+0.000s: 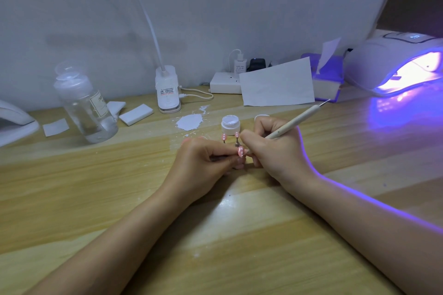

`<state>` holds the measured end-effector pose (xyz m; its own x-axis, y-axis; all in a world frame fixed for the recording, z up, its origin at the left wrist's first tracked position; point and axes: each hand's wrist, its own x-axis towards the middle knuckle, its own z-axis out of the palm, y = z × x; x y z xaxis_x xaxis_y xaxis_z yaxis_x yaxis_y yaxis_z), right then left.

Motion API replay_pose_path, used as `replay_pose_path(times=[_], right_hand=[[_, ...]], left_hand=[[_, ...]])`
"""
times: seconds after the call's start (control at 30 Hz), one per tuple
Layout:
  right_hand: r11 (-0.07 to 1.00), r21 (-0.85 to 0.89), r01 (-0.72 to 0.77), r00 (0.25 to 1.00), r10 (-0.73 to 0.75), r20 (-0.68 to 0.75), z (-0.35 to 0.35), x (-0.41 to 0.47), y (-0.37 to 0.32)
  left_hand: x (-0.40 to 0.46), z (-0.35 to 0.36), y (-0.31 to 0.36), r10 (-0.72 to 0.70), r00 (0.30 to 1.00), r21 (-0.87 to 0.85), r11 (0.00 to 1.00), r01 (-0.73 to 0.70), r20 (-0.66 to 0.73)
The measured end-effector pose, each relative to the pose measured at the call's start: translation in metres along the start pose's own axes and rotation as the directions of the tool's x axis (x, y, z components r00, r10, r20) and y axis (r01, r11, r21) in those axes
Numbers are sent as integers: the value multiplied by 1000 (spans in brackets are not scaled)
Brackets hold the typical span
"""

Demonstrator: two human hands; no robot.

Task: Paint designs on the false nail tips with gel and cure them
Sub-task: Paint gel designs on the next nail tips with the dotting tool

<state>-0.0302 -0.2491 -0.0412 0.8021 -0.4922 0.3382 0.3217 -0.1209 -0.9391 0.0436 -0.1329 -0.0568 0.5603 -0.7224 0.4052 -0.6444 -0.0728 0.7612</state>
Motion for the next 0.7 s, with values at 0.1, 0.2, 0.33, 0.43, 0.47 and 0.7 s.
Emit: replay_pose_path(times=[0.1,0.2,0.33,0.43,0.47,0.7], right_hand=[[1000,-9,4,1000,-4,-9,0,-1,0],[1000,-16,0,1000,0,-12,0,-1,0],[1000,-26,12,999,-13,-40,-1,0,1],[998,-44,45,981,-53,-185,-3,3,4],[999,-22,48,966,-52,-254,-5,5,4],[996,88,-13,925,45,-378,-8,12,6]], left_hand=[[0,0,0,3,1000,-11,1000,-3,4],[0,0,1,10,1000,-3,1000,-10,11],[0,0,1,-3,1000,-22,1000,3,-9],[-2,2,2,3,1000,-22,1000,-4,-29],[-2,3,4,33,998,-26,999,-35,-48],[0,-8,12,365,853,245,925,-289,-373]])
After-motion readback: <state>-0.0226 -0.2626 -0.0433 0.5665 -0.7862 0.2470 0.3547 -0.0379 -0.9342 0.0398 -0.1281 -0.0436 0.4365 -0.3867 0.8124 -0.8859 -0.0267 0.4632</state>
